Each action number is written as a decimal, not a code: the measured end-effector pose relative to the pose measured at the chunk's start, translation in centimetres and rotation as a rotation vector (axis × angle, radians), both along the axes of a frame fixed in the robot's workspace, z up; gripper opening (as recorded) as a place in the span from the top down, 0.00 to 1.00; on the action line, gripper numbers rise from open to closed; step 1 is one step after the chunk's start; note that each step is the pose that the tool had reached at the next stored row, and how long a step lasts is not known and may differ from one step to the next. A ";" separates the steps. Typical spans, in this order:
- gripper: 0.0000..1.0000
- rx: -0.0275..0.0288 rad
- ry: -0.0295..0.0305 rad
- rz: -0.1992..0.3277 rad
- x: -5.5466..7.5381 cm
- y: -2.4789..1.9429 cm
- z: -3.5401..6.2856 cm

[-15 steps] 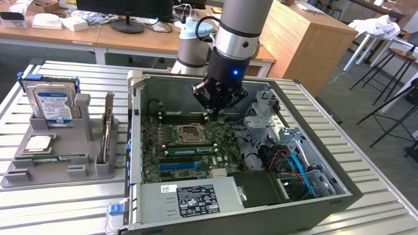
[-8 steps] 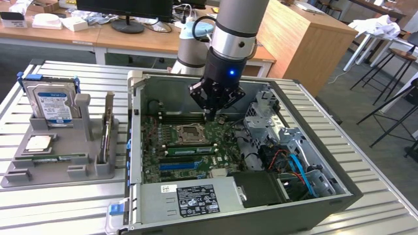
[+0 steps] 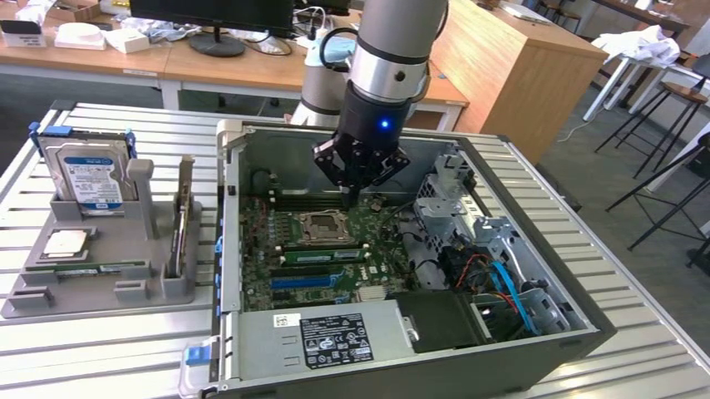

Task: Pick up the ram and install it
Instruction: 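Press down the ram until it locks into place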

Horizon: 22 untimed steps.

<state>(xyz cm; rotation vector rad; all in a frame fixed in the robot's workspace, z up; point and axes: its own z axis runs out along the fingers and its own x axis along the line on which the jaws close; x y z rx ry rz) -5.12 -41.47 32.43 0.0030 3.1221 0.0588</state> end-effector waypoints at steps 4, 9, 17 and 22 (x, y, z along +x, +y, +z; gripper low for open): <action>0.90 0.0001 -0.0001 0.000 0.0 0.00 -0.01; 0.90 0.0002 -0.0001 -0.049 -0.1 0.00 -0.01; 0.90 0.0001 -0.0004 -0.093 -0.4 -0.01 -0.01; 0.90 0.0002 -0.0021 -0.093 -0.8 0.00 -0.01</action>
